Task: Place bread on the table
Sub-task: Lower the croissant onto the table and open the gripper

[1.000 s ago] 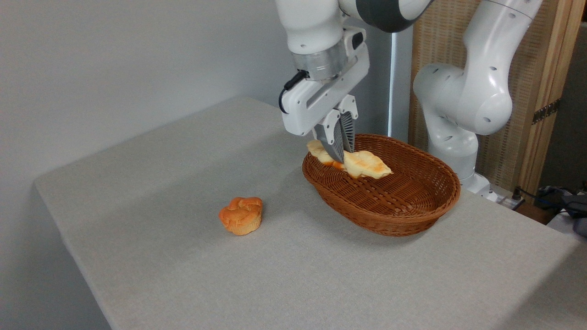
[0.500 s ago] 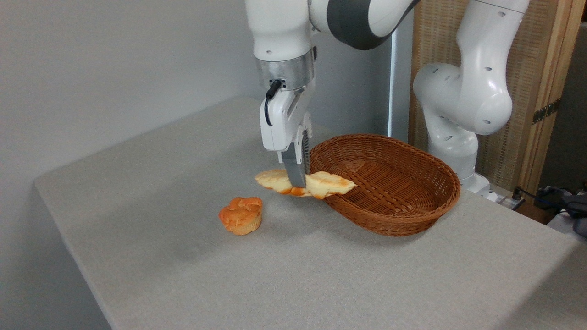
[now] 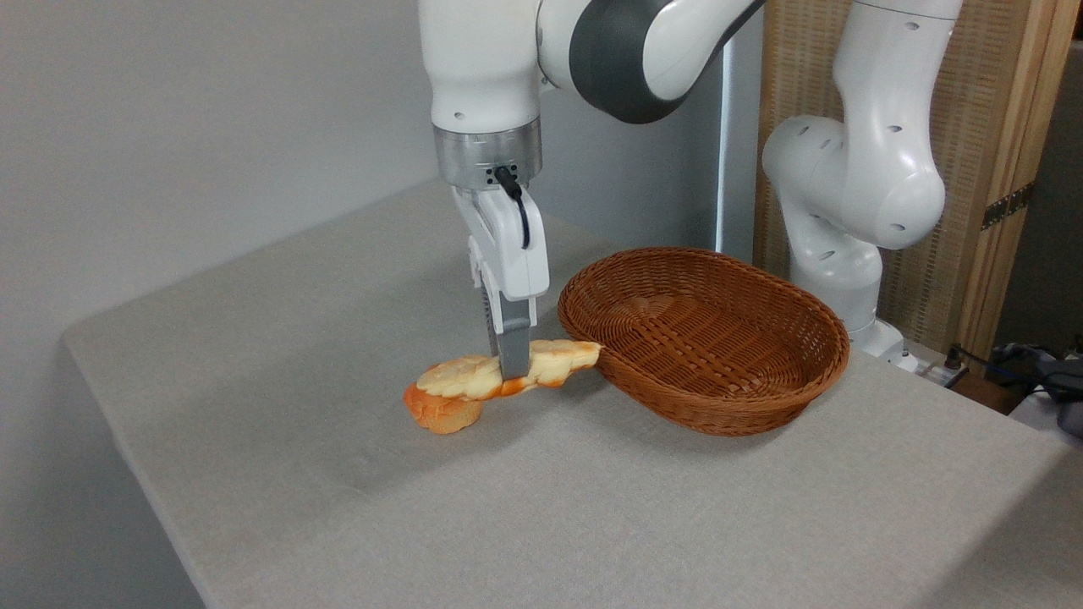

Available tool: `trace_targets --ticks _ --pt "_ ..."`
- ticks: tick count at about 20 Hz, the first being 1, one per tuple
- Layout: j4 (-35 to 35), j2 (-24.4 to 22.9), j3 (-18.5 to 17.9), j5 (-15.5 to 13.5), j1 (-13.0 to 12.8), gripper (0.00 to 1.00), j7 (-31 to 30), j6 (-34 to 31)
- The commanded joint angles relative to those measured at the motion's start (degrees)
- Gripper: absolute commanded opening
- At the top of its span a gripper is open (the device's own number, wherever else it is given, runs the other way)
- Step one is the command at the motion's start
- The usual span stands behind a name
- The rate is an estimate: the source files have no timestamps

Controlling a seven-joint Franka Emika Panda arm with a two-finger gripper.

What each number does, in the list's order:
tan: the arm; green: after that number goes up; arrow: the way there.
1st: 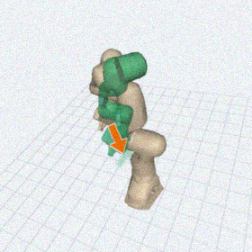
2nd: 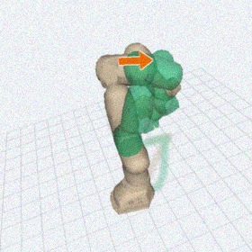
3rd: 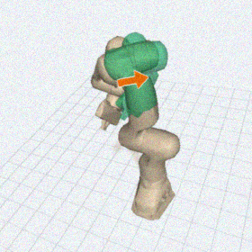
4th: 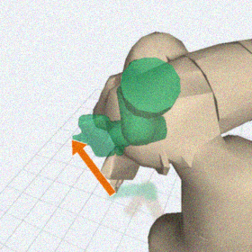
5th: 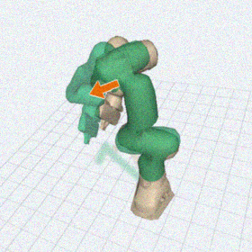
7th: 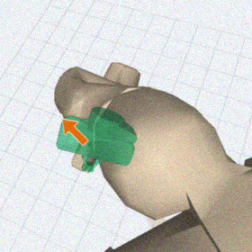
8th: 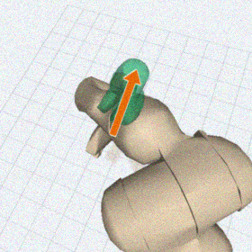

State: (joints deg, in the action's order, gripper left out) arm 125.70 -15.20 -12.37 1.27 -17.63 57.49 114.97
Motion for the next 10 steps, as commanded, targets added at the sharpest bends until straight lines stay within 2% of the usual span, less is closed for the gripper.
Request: trace_targets --ticks 1,2,3,4,5,6,10 --pt "-0.99 1.75 -0.37 -1.27 -0.21 0.34 -11.23 4.11" --pt "-0.99 2.19 -0.29 -1.27 -0.21 0.4 -13.79 4.91" --pt "-0.99 2.63 -0.11 -1.27 -0.21 0.53 -15.2 5.18" --pt "-0.99 2.81 -0.02 -1.27 -0.3 0.71 -16.44 5.35" --pt "-0.99 2.81 -0.02 -1.19 -0.3 0.97 -17.32 5.44" --pt "-0.99 2.81 -0.02 -1.19 -0.3 1.0 -17.33 5.44" --pt "-0.99 2.9 0.07 -1.27 -0.56 1.0 -17.41 5.44"
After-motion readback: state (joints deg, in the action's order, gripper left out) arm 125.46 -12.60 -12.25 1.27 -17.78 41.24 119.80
